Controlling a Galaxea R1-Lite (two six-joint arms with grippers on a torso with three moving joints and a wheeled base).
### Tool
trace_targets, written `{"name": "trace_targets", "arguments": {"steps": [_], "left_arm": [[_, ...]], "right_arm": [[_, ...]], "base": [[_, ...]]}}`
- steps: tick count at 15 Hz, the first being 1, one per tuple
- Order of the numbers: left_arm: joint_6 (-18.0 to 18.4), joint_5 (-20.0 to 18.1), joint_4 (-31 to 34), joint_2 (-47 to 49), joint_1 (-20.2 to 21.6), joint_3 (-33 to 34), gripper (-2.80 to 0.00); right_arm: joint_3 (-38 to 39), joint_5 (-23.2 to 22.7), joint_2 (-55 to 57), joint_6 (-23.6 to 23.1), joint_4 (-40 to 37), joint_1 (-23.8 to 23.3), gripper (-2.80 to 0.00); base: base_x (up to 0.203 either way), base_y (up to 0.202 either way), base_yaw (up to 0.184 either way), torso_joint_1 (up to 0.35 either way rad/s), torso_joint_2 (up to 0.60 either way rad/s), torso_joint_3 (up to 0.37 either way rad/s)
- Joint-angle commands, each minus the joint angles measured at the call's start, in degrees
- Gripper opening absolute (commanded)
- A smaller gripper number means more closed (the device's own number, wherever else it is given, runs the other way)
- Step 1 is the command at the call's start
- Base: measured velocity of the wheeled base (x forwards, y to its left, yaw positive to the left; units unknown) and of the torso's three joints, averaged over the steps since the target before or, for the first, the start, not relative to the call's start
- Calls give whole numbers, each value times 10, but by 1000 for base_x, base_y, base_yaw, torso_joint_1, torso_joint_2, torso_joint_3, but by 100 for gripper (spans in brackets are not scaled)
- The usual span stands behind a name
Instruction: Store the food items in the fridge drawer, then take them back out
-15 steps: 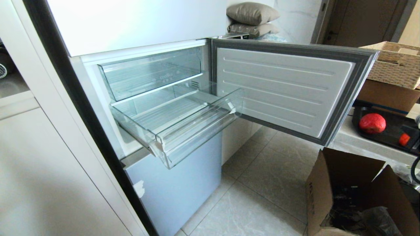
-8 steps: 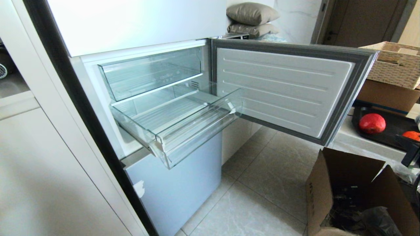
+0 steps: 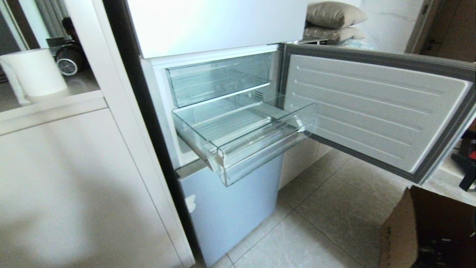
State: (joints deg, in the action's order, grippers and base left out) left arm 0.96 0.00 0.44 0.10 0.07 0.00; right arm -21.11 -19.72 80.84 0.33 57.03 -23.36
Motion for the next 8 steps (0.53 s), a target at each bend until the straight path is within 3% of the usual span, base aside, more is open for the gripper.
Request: {"name": "trace_targets", "arguments": {"steps": [1,8], "left_arm": [[0,0,0,1,0,0,-280],[0,1,0,1,0,0,-280]], "right_arm": [[5,-2,2,-1,3,1,-280],[28,-5,14,-1,3,2,-280]], "base": [[2,-10,168,-2,-2,2],[1,-8,176,3,2,1]]}}
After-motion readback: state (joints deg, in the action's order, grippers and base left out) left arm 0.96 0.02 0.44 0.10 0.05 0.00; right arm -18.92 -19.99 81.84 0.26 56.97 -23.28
